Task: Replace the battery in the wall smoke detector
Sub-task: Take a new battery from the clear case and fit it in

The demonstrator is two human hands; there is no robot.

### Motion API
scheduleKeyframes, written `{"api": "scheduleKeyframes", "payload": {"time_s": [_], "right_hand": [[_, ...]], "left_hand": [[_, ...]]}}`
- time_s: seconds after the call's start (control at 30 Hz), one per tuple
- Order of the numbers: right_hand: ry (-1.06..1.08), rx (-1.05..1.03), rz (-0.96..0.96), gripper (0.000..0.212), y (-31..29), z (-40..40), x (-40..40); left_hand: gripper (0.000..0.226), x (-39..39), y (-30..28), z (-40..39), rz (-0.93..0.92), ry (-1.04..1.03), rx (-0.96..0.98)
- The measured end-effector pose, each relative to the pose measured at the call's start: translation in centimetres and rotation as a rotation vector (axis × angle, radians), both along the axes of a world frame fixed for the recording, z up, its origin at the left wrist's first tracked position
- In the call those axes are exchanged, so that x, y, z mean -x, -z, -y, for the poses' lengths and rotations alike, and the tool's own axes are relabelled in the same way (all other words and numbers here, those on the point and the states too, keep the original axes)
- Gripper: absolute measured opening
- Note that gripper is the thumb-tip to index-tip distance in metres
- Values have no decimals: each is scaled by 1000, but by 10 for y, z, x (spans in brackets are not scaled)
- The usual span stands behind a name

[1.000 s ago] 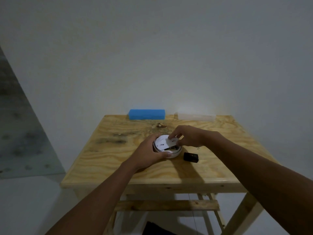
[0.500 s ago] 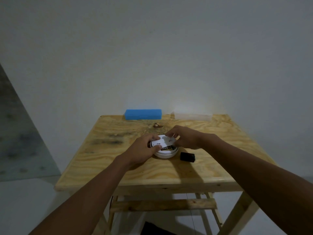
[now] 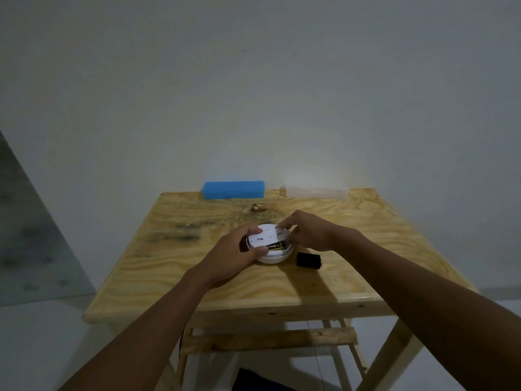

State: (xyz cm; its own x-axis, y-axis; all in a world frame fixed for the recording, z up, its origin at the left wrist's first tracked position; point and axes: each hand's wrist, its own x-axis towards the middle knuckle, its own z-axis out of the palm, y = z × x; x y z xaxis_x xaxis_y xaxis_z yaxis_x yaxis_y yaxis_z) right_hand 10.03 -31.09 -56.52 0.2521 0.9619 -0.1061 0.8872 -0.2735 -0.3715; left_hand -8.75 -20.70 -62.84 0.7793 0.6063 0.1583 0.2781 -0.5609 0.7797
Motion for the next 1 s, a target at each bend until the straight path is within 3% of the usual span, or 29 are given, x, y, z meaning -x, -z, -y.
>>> {"api": "scheduleKeyframes", "payload": {"time_s": [0.2, 0.37, 0.5, 0.63, 0.83, 1.0], "right_hand": [[-9, 13, 79, 43, 0, -3, 2], [14, -17, -4, 40, 0, -2, -2], [45, -70, -107, 33, 5, 0, -10], [19, -51, -77, 31, 1, -3, -9], [-45, 217, -116, 59, -15, -3, -8], [-17, 163, -110, 62, -11, 2, -5]], "left_hand": [[31, 2, -5, 5, 39, 19, 5], [19, 2, -3, 1, 45, 20, 13], [17, 2, 1, -2, 67, 16, 22], [24, 2, 3, -3, 54, 21, -9], [33, 2, -1, 2, 41, 9, -5], [17, 1, -3, 0, 43, 29, -2]]}}
